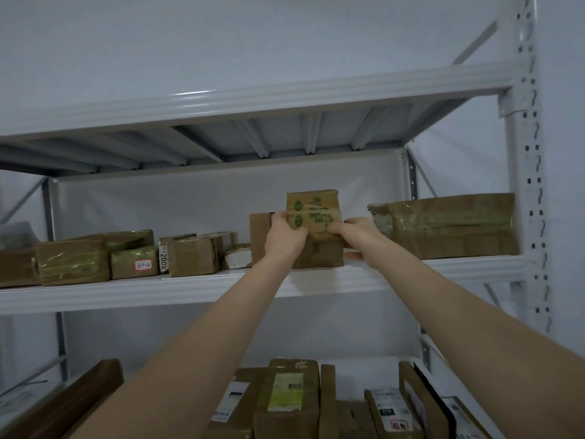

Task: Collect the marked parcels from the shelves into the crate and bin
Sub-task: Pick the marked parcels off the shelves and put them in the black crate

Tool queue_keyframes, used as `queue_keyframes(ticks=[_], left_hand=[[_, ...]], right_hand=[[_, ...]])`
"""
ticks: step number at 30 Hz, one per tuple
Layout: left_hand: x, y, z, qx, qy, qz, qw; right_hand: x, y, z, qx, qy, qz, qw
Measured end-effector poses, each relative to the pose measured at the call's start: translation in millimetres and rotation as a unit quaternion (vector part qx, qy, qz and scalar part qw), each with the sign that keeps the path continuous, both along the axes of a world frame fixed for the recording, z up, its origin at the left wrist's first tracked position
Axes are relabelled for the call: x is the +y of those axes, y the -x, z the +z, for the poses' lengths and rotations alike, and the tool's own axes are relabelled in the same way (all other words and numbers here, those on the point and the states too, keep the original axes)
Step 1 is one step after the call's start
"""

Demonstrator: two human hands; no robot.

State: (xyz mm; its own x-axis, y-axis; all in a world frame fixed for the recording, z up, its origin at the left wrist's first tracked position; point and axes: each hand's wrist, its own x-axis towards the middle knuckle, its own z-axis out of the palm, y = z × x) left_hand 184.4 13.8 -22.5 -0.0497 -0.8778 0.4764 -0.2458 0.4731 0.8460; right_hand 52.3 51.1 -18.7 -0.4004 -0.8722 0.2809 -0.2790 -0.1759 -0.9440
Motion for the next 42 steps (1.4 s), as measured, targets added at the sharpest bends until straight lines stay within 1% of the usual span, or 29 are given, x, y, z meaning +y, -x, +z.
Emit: queue_keyframes(ticks=[2, 5, 6, 7, 9, 11, 13, 18, 21, 23, 28, 30, 31, 35, 38, 42], left_hand=[[3, -4, -2, 0.021, 0.009, -0.011, 1.0], [11, -8, 1, 0.036, 0.028, -0.027, 0.999], [14, -9, 3, 0.046, 0.029, -0.043, 0.998], [16, -10, 4, 0.051, 0.03, -0.061, 0.996], [20, -12, 5, 0.04, 0.03, -0.092, 0.995], [23, -14, 2, 0.027, 0.029, -0.105, 0.994], [24, -15, -1, 0.025, 0.037, -0.102, 0.994], [28, -16, -3, 0.044, 0.049, -0.103, 0.993], [31, -15, 0, 0.052, 0.028, -0.105, 0.993], [34, -16, 3, 0.073, 0.006, -0.124, 0.99], [39, -17, 10, 0.078, 0.021, -0.151, 0.985], [40, -18, 9, 0.07, 0.013, -0.154, 0.986], [41, -18, 8, 0.067, 0.007, -0.153, 0.986], [41, -21, 2, 0.081, -0.018, -0.149, 0.985], [41, -23, -4, 0.075, -0.009, -0.157, 0.985], [37, -27, -9, 0.101, -0.016, -0.164, 0.981]], right_hand=[[4, 1, -4, -0.027, 0.023, 0.017, 0.999], [11, 2, -10, -0.03, 0.058, 0.009, 0.998], [14, 2, -12, -0.044, 0.069, 0.012, 0.997], [19, 2, -13, -0.074, 0.082, 0.021, 0.994], [29, 2, -15, -0.163, 0.097, 0.047, 0.981], [36, 4, -18, -0.244, 0.09, 0.056, 0.964], [37, 10, -23, -0.275, 0.071, 0.065, 0.957], [37, 21, -31, -0.277, 0.052, 0.085, 0.956], [41, 22, -33, -0.28, 0.076, 0.1, 0.952], [44, 23, -34, -0.268, 0.101, 0.103, 0.953], [52, 21, -35, -0.186, 0.155, 0.116, 0.963], [55, 19, -35, -0.152, 0.16, 0.131, 0.966], [56, 16, -35, -0.148, 0.156, 0.139, 0.967], [57, 11, -37, -0.191, 0.135, 0.109, 0.966], [54, 7, -42, -0.207, 0.135, 0.096, 0.964], [49, 2, -47, -0.209, 0.132, 0.084, 0.965]])
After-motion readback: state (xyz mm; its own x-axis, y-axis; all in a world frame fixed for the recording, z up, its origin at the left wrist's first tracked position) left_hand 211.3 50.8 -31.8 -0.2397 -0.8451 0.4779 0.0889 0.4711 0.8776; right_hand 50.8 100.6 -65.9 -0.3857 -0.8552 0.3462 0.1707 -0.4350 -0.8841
